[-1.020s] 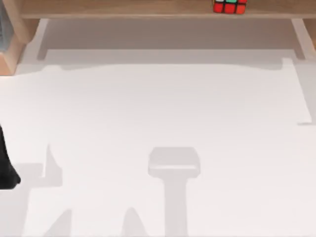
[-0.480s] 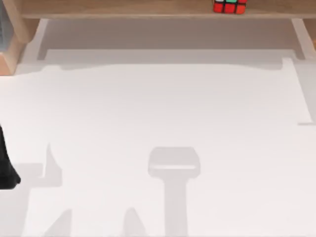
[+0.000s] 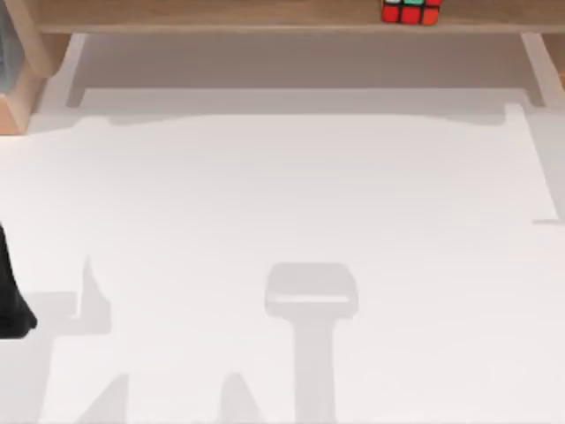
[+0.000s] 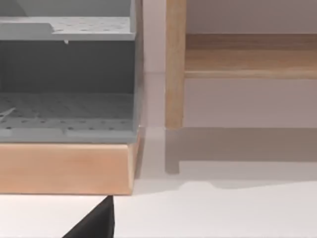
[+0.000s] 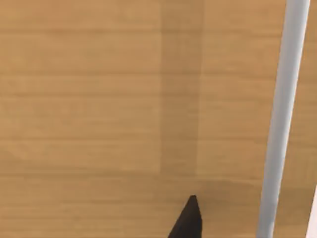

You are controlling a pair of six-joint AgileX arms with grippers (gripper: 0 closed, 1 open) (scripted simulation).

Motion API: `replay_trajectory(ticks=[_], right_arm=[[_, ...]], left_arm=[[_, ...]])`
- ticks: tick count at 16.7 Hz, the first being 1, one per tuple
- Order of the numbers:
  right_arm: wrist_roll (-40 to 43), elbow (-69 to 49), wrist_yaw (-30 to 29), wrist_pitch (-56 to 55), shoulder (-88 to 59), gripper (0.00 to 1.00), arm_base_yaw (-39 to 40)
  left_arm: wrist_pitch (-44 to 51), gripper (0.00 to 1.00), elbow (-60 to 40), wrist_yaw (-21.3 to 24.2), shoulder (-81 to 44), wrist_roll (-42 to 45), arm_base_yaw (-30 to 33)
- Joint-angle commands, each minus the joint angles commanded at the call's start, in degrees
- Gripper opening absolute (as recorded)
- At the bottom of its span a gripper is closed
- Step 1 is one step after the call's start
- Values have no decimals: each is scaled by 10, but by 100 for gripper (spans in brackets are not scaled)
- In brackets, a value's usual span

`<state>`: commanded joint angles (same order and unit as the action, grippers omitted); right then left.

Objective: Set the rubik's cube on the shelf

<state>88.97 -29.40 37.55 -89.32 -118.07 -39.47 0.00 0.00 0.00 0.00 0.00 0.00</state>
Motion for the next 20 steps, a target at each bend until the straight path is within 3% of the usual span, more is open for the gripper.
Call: replay_trajectory(ticks=[4, 5, 14, 20], right_arm=[[0, 0, 0, 0, 0, 2, 0], [0, 0, 0, 0, 0, 0, 0], [0, -1, -2, 3, -3, 0, 1], [0, -99, -49, 60, -36, 0, 45]], left_arm=[[0, 100, 0, 0, 0, 0, 0], [0, 100, 0, 0, 0, 0, 0], [0, 100, 0, 0, 0, 0, 0], [0, 100, 0, 0, 0, 0, 0]])
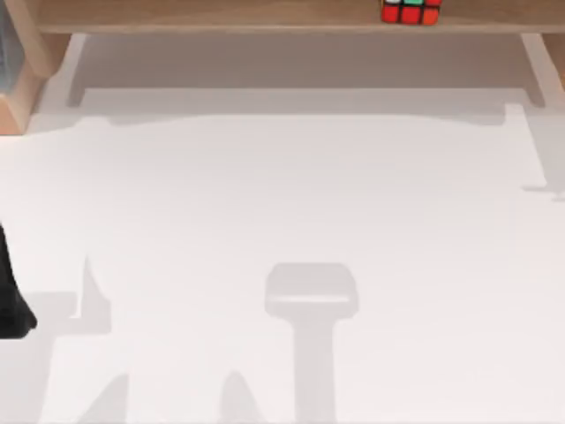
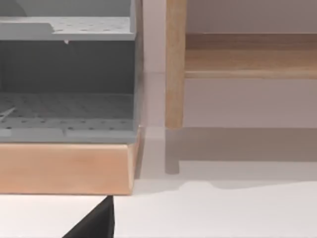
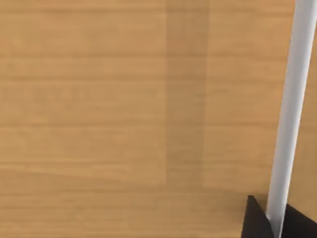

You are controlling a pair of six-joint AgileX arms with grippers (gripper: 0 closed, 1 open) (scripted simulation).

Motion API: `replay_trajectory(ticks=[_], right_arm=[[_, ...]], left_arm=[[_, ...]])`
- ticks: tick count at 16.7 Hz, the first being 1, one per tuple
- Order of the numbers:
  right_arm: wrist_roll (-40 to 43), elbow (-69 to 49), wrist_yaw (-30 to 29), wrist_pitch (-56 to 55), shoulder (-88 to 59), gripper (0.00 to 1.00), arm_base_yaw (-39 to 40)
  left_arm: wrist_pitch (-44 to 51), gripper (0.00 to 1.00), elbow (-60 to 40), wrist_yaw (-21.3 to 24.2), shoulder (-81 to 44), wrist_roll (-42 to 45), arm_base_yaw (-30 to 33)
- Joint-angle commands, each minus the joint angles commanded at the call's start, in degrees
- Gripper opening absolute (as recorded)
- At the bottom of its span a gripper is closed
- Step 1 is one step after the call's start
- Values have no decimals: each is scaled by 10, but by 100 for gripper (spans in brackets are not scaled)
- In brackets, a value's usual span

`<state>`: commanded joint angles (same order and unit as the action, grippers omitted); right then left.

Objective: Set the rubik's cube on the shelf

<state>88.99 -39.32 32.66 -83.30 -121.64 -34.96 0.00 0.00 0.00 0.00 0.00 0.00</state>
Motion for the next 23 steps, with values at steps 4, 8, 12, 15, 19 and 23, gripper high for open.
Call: replay_trajectory(ticks=[4, 8, 12, 15, 19, 23], right_arm=[[0, -26, -19, 21, -13, 0, 21], [-1, -34, -23, 29, -18, 0, 21], [0, -111, -46, 69, -49, 0, 46], [0, -161, -66, 101, -70, 0, 64], [-2, -163, -67, 105, -70, 0, 64], [-1, -206, -78, 128, -92, 0, 72]], left_arm=[[0, 100, 0, 0, 0, 0, 0], [0, 100, 0, 0, 0, 0, 0], [0, 100, 0, 0, 0, 0, 0], [0, 100, 0, 0, 0, 0, 0], [0, 100, 0, 0, 0, 0, 0], [0, 100, 0, 0, 0, 0, 0]])
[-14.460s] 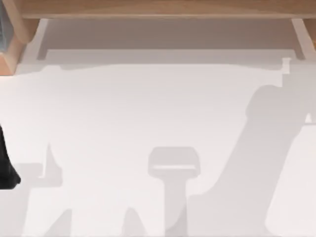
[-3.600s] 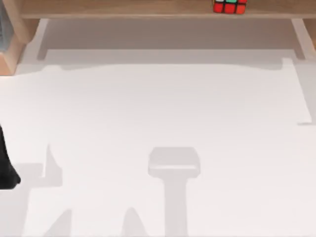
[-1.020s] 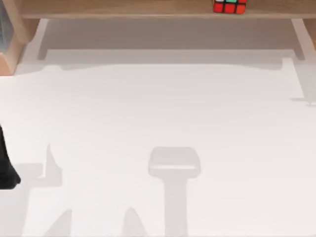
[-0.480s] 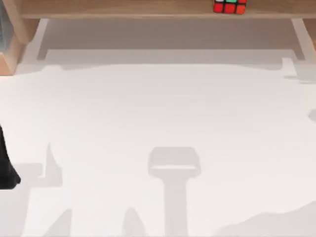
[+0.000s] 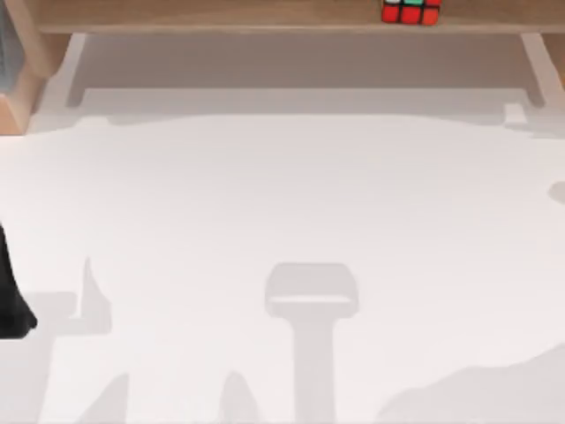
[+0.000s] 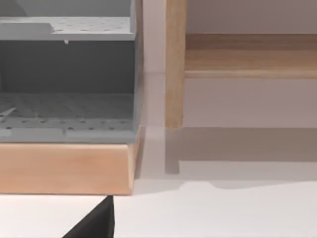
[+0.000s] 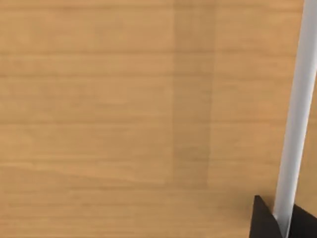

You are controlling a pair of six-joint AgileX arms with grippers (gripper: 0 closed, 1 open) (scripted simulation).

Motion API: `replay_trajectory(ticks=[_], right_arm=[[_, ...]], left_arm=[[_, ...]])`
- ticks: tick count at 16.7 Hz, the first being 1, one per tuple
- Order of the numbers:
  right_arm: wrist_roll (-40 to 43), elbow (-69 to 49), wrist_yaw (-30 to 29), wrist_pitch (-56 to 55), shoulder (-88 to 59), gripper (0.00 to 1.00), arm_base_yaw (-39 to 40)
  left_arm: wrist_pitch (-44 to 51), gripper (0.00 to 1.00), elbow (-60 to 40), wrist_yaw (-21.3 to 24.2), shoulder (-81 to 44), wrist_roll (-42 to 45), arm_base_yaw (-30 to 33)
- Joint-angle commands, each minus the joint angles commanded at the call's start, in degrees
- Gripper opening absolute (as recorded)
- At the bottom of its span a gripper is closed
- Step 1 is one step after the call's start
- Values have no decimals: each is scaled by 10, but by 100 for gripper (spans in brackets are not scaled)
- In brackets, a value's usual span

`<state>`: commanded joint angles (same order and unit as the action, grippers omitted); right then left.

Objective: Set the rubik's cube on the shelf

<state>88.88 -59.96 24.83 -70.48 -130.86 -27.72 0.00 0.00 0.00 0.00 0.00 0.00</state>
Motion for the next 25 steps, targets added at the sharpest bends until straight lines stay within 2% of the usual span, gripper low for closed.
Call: replay_trajectory(ticks=[5, 10, 23, 25], right_arm=[[1, -110, -24, 60, -47, 0, 25], [0, -119, -27, 67, -51, 0, 28], [0, -119, -27, 67, -51, 98, 28], [0, -119, -27, 67, -51, 100, 28]], left_arm=[[0, 100, 0, 0, 0, 0, 0], [0, 100, 0, 0, 0, 0, 0], [0, 100, 0, 0, 0, 0, 0], [0, 100, 0, 0, 0, 0, 0]])
